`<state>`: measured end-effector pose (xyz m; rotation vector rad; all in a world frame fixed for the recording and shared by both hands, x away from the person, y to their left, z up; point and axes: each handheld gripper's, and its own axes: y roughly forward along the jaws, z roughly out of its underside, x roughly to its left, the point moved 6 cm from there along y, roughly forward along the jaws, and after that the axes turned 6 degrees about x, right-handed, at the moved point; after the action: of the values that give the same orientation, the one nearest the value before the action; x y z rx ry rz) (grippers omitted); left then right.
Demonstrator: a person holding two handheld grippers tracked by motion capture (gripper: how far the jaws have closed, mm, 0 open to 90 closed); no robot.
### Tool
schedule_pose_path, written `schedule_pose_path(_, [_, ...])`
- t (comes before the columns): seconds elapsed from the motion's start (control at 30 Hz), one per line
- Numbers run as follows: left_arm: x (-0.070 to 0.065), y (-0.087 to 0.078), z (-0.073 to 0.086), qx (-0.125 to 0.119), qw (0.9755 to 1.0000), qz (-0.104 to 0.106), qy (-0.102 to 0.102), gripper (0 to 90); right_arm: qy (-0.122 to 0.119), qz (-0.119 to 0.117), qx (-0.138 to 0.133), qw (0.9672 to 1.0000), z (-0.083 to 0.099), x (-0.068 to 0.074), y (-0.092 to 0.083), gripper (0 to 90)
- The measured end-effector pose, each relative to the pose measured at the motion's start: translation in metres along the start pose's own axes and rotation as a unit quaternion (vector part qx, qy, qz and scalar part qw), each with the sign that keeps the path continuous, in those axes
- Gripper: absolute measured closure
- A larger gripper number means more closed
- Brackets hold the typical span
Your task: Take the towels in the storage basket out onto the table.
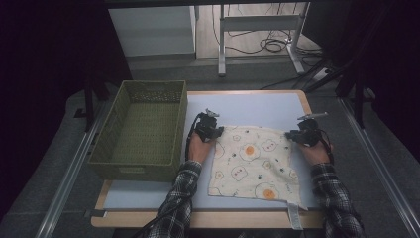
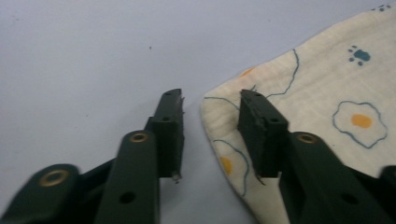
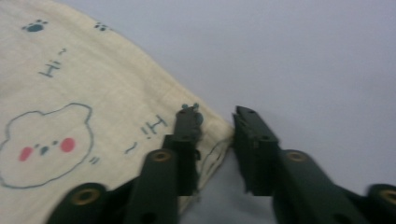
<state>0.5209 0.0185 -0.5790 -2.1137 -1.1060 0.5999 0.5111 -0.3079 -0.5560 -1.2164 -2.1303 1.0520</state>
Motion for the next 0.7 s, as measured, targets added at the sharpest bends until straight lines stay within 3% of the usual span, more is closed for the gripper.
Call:
schedule_pose_path(0.03, [-0.001,0.000,0.000,0.000,1.0000,0.007,-0.003,69.7,0.005,-0.011,0.003,0.9999,0.000,0.002,0.000,84.3])
schedule_pose_path(0.13, [-0.003,0.000,-0.001,0.000,0.9997,0.022,-0.006,87.0,0.002,-0.015,0.010,0.9998,-0.002,0.004,0.001,86.7])
schedule_pose_path(0.2, [-0.003,0.000,-0.003,-0.002,0.9999,0.013,-0.002,88.5,0.001,-0.011,0.011,0.9999,-0.004,0.003,0.001,87.1])
schedule_pose_path(0.27, [-0.001,-0.004,-0.007,-0.020,0.9998,-0.004,0.000,88.7,0.004,0.000,0.007,1.0000,-0.010,-0.001,0.001,87.3])
schedule_pose_path(0.47, [0.002,-0.021,-0.027,-0.047,0.9985,-0.026,0.009,88.5,0.019,0.005,-0.041,0.9989,-0.040,-0.010,-0.012,87.4])
schedule_pose_path(0.57, [-0.002,-0.026,-0.026,-0.051,0.9981,-0.031,0.017,87.9,0.013,-0.003,-0.049,0.9987,-0.047,-0.003,-0.018,87.4])
schedule_pose_path(0.7, [-0.013,-0.034,-0.014,-0.059,0.9977,-0.027,0.017,87.3,-0.010,-0.024,-0.045,0.9987,-0.037,0.011,-0.025,87.3])
